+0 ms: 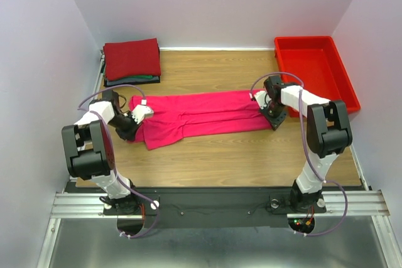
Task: Fold and stack the t-shirts
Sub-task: Fold the tshirt
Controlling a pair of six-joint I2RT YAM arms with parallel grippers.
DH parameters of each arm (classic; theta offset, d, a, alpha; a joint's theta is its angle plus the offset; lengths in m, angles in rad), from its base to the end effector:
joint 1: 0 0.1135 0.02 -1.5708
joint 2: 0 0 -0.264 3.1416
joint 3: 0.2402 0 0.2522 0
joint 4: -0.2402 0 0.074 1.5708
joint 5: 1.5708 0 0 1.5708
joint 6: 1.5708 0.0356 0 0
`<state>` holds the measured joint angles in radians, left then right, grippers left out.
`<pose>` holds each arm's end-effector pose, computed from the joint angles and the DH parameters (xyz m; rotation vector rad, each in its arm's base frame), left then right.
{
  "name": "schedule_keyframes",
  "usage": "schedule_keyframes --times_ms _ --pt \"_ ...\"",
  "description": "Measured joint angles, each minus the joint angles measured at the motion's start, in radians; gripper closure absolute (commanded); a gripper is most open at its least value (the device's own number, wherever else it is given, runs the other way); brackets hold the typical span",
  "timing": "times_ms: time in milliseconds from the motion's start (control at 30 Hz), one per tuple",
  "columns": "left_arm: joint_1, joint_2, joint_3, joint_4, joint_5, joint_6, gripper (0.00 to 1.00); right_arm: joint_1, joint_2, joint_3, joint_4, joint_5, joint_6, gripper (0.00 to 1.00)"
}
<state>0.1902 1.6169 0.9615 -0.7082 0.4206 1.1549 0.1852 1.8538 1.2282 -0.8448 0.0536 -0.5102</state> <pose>0.2825 0.0396 0.1713 1.3088 2.3701 -0.2766 0.3330 0.0604 0.1632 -1.0352 2.8683 -0.1055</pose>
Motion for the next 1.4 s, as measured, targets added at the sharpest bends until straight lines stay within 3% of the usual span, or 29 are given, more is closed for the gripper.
schedule_keyframes --times_ms 67,100,133,167,233,267,367,467,600,833,1033,1400 --pt "0.005 -0.023 -0.012 -0.011 -0.01 0.01 0.97 -0.004 -0.022 -0.027 0.018 0.0 -0.018 1.0" --pt "0.008 -0.031 -0.016 -0.015 -0.012 0.015 0.88 -0.006 -0.028 -0.036 0.019 0.001 -0.025 0.99" --pt "0.01 -0.038 -0.017 -0.018 -0.016 0.018 0.67 -0.01 -0.036 -0.047 0.021 0.001 -0.036 0.99" --pt "0.013 -0.041 -0.017 -0.018 -0.017 0.023 0.62 -0.01 -0.039 -0.05 0.02 0.002 -0.038 0.99" --pt "0.021 -0.047 -0.016 -0.023 -0.02 0.031 0.53 -0.015 -0.046 -0.059 0.016 0.003 -0.053 0.68" --pt "0.026 -0.051 -0.014 -0.036 -0.019 0.041 0.49 -0.016 -0.048 -0.059 0.007 0.005 -0.066 0.46" --pt "0.034 -0.081 0.011 -0.089 -0.008 0.084 0.49 -0.021 -0.05 -0.045 -0.051 -0.005 -0.083 0.32" --pt "0.024 -0.15 0.056 -0.157 0.006 0.15 0.59 -0.024 -0.059 0.01 -0.132 -0.046 -0.097 0.31" --pt "-0.069 -0.237 0.064 -0.211 0.01 0.204 0.65 -0.027 -0.092 0.097 -0.206 -0.12 -0.1 0.35" --pt "-0.287 -0.279 -0.098 -0.172 -0.027 0.177 0.61 -0.019 -0.109 0.169 -0.253 -0.238 -0.071 0.52" --pt "-0.323 -0.218 -0.135 -0.107 -0.07 0.124 0.56 0.029 -0.084 0.208 -0.242 -0.337 0.0 0.56" --pt "-0.404 -0.142 -0.147 -0.025 -0.088 0.077 0.59 0.05 -0.014 0.214 -0.214 -0.349 0.019 0.57"
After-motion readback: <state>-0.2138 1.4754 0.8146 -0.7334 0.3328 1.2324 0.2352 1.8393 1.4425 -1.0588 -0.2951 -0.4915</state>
